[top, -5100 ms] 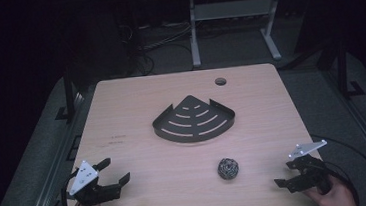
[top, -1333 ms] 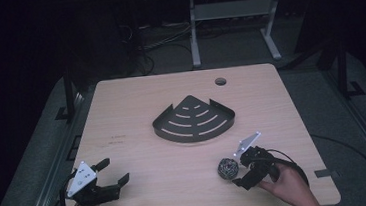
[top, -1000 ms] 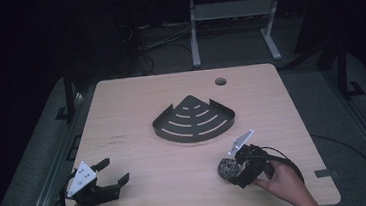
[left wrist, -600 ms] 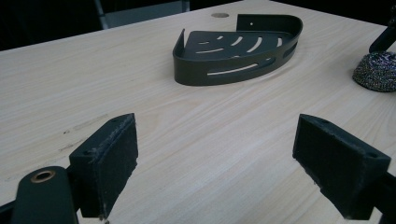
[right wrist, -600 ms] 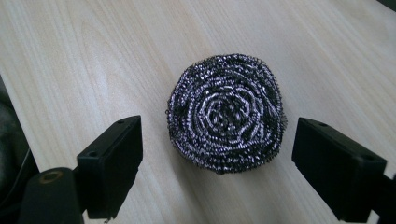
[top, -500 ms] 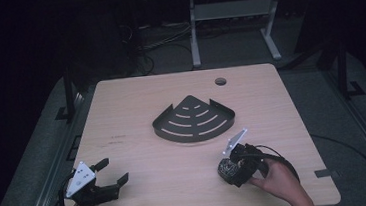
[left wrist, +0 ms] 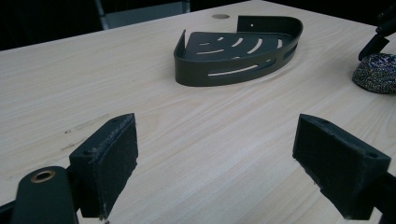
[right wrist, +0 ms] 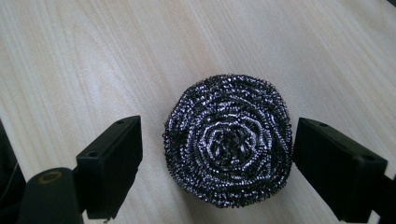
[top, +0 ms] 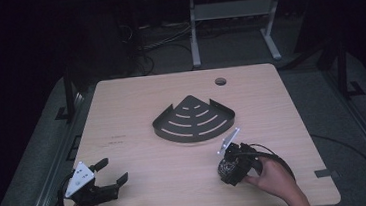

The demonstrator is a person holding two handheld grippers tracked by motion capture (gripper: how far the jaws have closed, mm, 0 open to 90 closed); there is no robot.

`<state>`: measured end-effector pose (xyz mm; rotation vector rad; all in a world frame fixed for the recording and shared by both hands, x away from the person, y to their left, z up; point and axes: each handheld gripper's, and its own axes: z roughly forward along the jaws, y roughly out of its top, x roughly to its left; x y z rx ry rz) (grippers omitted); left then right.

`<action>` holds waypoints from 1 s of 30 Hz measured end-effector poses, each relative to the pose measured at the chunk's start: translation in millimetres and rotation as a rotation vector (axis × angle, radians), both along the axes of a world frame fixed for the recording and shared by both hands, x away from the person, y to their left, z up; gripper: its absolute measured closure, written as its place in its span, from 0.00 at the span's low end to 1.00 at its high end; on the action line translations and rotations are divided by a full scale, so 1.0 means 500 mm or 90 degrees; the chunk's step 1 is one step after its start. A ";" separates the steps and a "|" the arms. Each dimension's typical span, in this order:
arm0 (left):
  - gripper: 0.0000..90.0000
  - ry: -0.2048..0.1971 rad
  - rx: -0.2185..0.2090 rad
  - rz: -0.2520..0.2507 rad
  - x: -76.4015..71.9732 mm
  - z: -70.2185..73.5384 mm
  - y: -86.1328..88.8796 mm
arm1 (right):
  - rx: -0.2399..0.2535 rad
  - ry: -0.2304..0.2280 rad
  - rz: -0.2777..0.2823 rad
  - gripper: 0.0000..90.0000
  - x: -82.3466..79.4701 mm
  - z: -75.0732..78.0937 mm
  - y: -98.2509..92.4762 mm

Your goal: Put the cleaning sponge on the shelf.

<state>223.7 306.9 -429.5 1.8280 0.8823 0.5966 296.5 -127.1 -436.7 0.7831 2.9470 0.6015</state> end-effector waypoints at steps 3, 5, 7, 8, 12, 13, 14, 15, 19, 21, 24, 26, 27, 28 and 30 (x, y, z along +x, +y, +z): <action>0.15 -0.001 0.002 0.000 0.000 0.000 0.000 | -0.002 0.000 0.000 0.18 0.001 -0.001 0.001; 0.15 0.000 0.000 0.000 0.000 0.000 0.000 | -0.005 0.000 -0.002 0.19 0.003 -0.001 0.002; 0.15 -0.001 -0.001 0.000 0.000 0.000 0.000 | -0.008 0.000 -0.001 0.21 0.004 -0.001 0.002; 0.15 -0.001 0.000 0.000 0.000 0.000 0.000 | -0.008 0.000 -0.001 0.21 0.004 -0.001 0.002; 0.15 -0.001 -0.002 0.000 0.000 0.000 0.000 | -0.012 -0.002 0.000 0.22 0.006 -0.002 0.003; 0.15 -0.002 -0.001 0.000 0.000 0.000 0.000 | -0.012 -0.001 0.000 0.22 0.007 -0.002 0.004; 0.15 -0.001 -0.001 0.001 0.000 0.000 0.000 | -0.016 -0.001 -0.001 0.23 0.007 -0.004 0.004; 0.15 -0.001 -0.001 0.001 0.000 0.000 0.000 | -0.016 -0.001 -0.001 0.23 0.007 -0.004 0.004; 0.15 -0.001 -0.002 0.000 0.000 0.000 0.001 | -0.024 0.000 0.001 0.25 0.009 -0.007 0.006; 0.15 -0.001 -0.002 0.000 0.000 0.000 0.001 | -0.025 -0.001 0.002 0.26 0.009 -0.008 0.007; 0.15 -0.001 -0.002 0.000 0.000 0.000 0.002 | -0.027 -0.002 0.003 0.27 0.008 -0.008 0.007; 0.15 0.000 -0.002 0.000 0.000 0.000 0.002 | -0.027 0.000 0.005 0.30 0.008 -0.008 0.008; 0.15 -0.002 -0.001 0.001 -0.001 0.001 0.002 | -0.028 -0.001 0.004 0.31 0.008 -0.008 0.008; 0.15 -0.001 -0.002 0.000 0.000 0.001 0.002 | -0.027 0.000 0.005 0.32 0.008 -0.008 0.008; 0.15 -0.001 -0.003 0.000 0.000 0.001 0.002 | -0.027 0.001 0.005 0.32 0.008 -0.008 0.008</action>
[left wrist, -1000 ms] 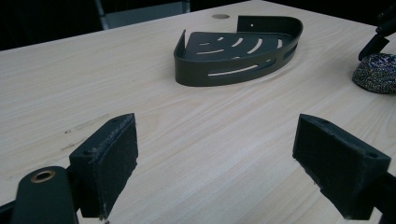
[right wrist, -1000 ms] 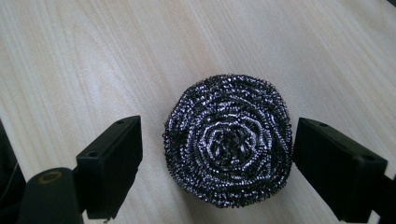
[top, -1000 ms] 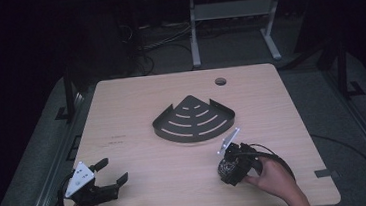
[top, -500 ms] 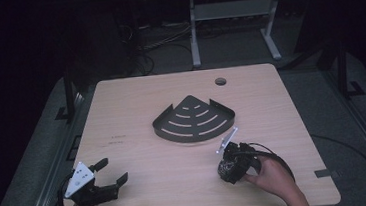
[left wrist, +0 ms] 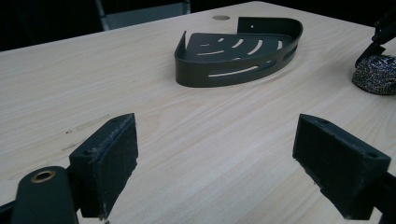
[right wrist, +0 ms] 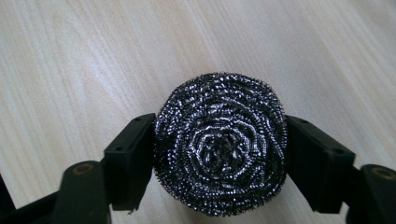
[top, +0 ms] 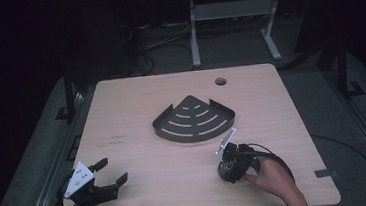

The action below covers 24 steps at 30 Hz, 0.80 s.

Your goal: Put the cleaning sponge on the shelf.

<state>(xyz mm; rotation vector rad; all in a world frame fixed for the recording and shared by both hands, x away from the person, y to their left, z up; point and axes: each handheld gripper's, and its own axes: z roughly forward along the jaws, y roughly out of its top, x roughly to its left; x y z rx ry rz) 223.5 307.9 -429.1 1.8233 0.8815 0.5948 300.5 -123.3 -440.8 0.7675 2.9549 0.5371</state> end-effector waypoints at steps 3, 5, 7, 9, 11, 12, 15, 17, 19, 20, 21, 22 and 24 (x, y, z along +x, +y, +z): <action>0.15 -0.001 0.002 0.000 0.000 0.000 -0.001 | -0.001 0.002 -0.001 0.34 0.000 0.000 0.000; 0.15 -0.001 0.002 0.000 0.000 0.000 -0.001 | -0.001 0.002 0.000 0.35 -0.001 0.000 0.001; 0.15 -0.001 0.001 0.000 0.000 0.000 0.000 | -0.001 0.000 0.000 0.35 -0.001 0.001 0.001; 0.15 0.000 0.001 0.001 0.000 0.000 0.000 | -0.001 -0.002 0.002 0.36 -0.002 0.001 0.001; 0.15 -0.001 0.001 0.001 0.000 0.001 0.001 | -0.001 -0.004 0.003 0.36 -0.003 0.002 0.001; 0.15 -0.001 0.001 0.001 0.000 0.001 0.001 | -0.001 -0.004 0.003 0.36 -0.003 0.002 0.001; 0.15 -0.001 0.000 0.001 0.000 0.001 0.001 | 0.001 -0.003 0.003 0.37 -0.004 0.003 0.000; 0.15 -0.002 0.000 0.001 0.000 0.000 0.002 | 0.005 -0.002 0.003 0.37 -0.004 0.004 -0.001; 0.15 0.000 -0.002 0.001 0.000 0.000 0.001 | 0.005 -0.002 0.000 0.37 -0.003 0.005 -0.001; 0.15 -0.001 -0.002 0.002 0.000 0.000 0.002 | 0.005 -0.002 0.000 0.37 -0.003 0.005 -0.001; 0.15 -0.001 -0.003 0.001 0.000 0.000 0.002 | 0.010 -0.002 0.000 0.37 -0.003 0.007 -0.001; 0.15 -0.001 -0.003 0.002 0.000 0.000 0.002 | 0.011 -0.002 0.000 0.37 -0.002 0.008 -0.001; 0.15 0.000 -0.003 0.001 0.000 0.000 0.002 | 0.009 -0.005 0.001 0.37 -0.002 0.012 0.000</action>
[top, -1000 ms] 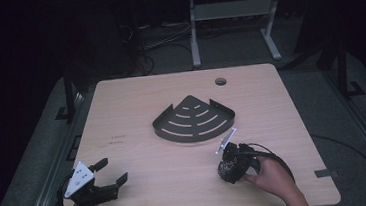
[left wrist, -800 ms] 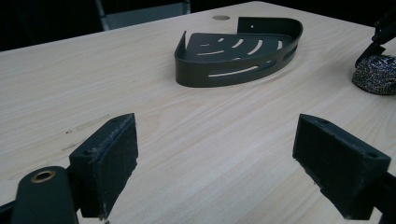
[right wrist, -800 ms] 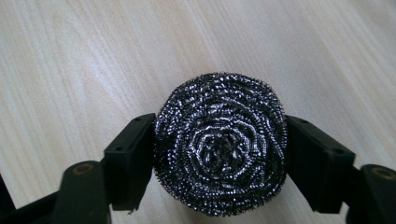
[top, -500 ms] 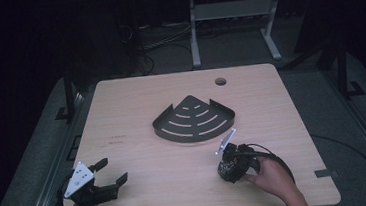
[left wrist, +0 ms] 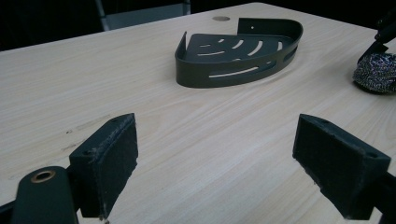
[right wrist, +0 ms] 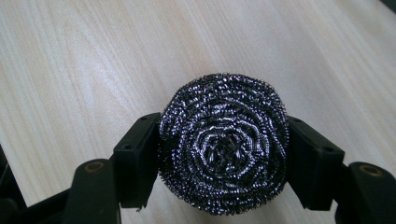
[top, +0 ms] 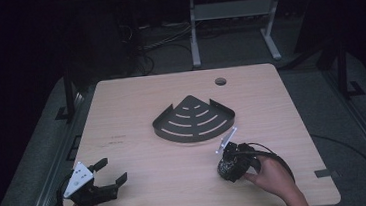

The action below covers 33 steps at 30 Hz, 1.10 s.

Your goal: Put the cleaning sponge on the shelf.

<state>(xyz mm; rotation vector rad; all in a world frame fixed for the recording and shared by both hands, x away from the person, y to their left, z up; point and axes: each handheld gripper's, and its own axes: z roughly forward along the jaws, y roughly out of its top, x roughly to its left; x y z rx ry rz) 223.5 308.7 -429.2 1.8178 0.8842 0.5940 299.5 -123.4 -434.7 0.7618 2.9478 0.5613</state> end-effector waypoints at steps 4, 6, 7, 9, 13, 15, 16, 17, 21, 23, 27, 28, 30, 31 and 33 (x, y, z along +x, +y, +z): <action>0.15 -0.002 0.003 0.000 0.000 0.000 0.000 | 0.002 -0.005 0.001 0.37 0.002 0.008 0.000; 0.15 -0.001 0.001 0.001 0.000 0.000 0.000 | 0.005 -0.007 0.000 0.37 0.004 0.015 0.000; 0.15 -0.001 0.000 0.001 0.000 0.000 0.000 | 0.008 -0.007 -0.001 0.37 0.006 0.020 0.000; 0.15 -0.002 0.001 0.001 -0.001 0.000 0.000 | 0.009 -0.009 -0.001 0.37 0.007 0.022 -0.001; 0.15 0.000 0.001 0.001 -0.001 0.000 0.001 | 0.016 -0.008 -0.004 0.37 0.011 0.029 -0.003; 0.15 0.000 0.001 0.001 -0.001 0.000 0.000 | 0.015 -0.008 -0.003 0.37 0.015 0.033 -0.003; 0.15 0.000 0.001 0.002 -0.001 0.000 0.000 | 0.015 -0.010 -0.001 0.37 0.017 0.035 -0.003; 0.15 0.000 0.002 0.002 -0.001 0.000 0.000 | 0.015 -0.008 -0.003 0.37 0.018 0.037 -0.002; 0.15 -0.001 -0.001 0.000 -0.001 0.000 0.001 | 0.017 -0.008 0.001 0.37 0.026 0.046 -0.001; 0.15 -0.001 0.000 0.002 -0.001 0.000 0.001 | 0.020 -0.006 0.001 0.37 0.029 0.051 0.001; 0.15 0.000 -0.001 0.002 -0.001 0.001 0.002 | 0.033 -0.008 0.009 0.37 0.036 0.062 0.005; 0.15 -0.001 -0.001 0.002 -0.001 0.001 0.002 | 0.033 -0.007 0.006 0.37 0.038 0.065 0.007; 0.15 -0.001 -0.002 0.002 -0.001 0.001 0.002 | 0.031 -0.006 0.008 0.37 0.042 0.068 0.009; 0.15 0.000 -0.002 0.002 -0.001 0.001 0.002 | 0.029 -0.008 0.008 0.37 0.044 0.069 0.010; 0.15 0.000 -0.001 0.002 -0.001 0.000 0.002 | 0.029 -0.007 0.011 0.37 0.047 0.074 0.012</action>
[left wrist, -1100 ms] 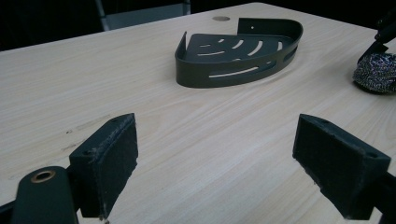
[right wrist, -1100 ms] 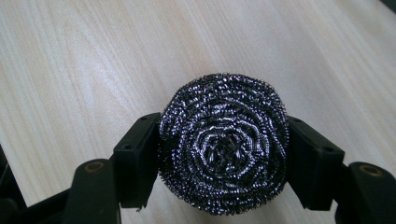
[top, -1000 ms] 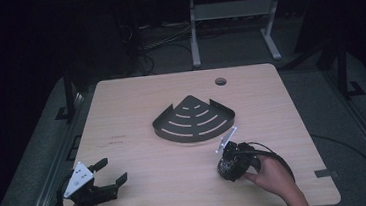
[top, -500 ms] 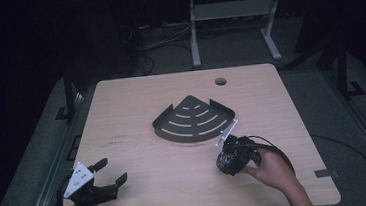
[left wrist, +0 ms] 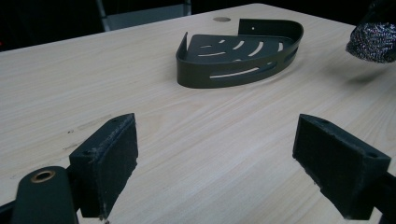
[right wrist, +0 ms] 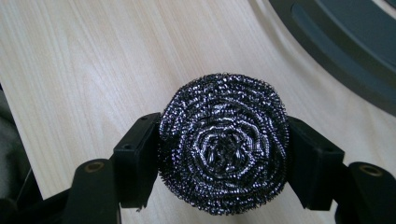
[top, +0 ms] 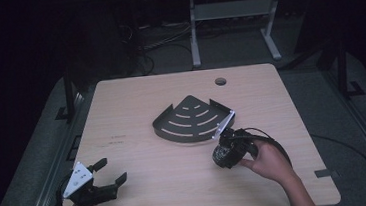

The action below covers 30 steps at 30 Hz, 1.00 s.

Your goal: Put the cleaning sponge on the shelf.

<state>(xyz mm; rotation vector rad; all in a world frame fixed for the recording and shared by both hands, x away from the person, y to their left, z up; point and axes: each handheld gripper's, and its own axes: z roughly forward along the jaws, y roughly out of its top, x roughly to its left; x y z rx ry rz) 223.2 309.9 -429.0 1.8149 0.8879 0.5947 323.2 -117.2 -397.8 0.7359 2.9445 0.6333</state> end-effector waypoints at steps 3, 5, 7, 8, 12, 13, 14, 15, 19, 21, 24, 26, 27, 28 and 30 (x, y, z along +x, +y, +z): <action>0.15 -0.001 -0.001 0.001 0.000 0.000 0.000 | 0.004 0.002 0.003 0.37 0.006 0.008 0.003; 0.15 -0.001 -0.003 0.001 -0.001 0.001 0.000 | 0.004 0.001 0.007 0.37 0.011 0.013 0.005; 0.15 -0.001 -0.005 0.002 0.000 0.001 0.000 | 0.005 0.004 0.010 0.37 0.016 0.017 0.008; 0.15 -0.002 -0.004 0.001 0.000 0.001 0.000 | 0.006 0.007 0.011 0.37 0.018 0.020 0.009; 0.15 -0.003 -0.004 0.002 -0.001 0.002 0.001 | 0.008 0.009 0.016 0.37 0.026 0.028 0.016; 0.15 -0.003 -0.003 0.002 -0.001 0.002 0.001 | 0.004 0.008 0.018 0.37 0.029 0.030 0.018; 0.15 -0.002 -0.003 0.002 -0.001 0.002 0.002 | 0.003 0.009 0.018 0.37 0.030 0.031 0.019; 0.15 -0.002 -0.003 0.002 -0.001 0.002 0.002 | 0.001 0.011 0.019 0.37 0.033 0.032 0.021; 0.15 -0.003 -0.003 0.003 -0.001 0.002 0.002 | 0.001 0.016 0.020 0.37 0.043 0.033 0.027; 0.15 -0.003 -0.003 0.003 -0.001 0.002 0.003 | -0.006 0.015 0.026 0.37 0.049 0.035 0.033; 0.15 -0.003 -0.005 0.004 -0.001 0.002 0.003 | -0.008 0.015 0.028 0.37 0.053 0.037 0.037; 0.15 -0.004 -0.005 0.005 -0.001 0.002 0.004 | -0.007 0.014 0.030 0.37 0.059 0.040 0.040; 0.15 -0.004 -0.005 0.005 -0.001 0.002 0.005 | -0.006 0.016 0.029 0.37 0.061 0.042 0.041; 0.15 -0.003 -0.006 0.005 -0.001 0.002 0.005 | -0.009 0.014 0.028 0.37 0.063 0.043 0.043; 0.15 -0.003 -0.007 0.005 -0.001 0.002 0.005 | -0.014 0.011 0.031 0.37 0.066 0.046 0.045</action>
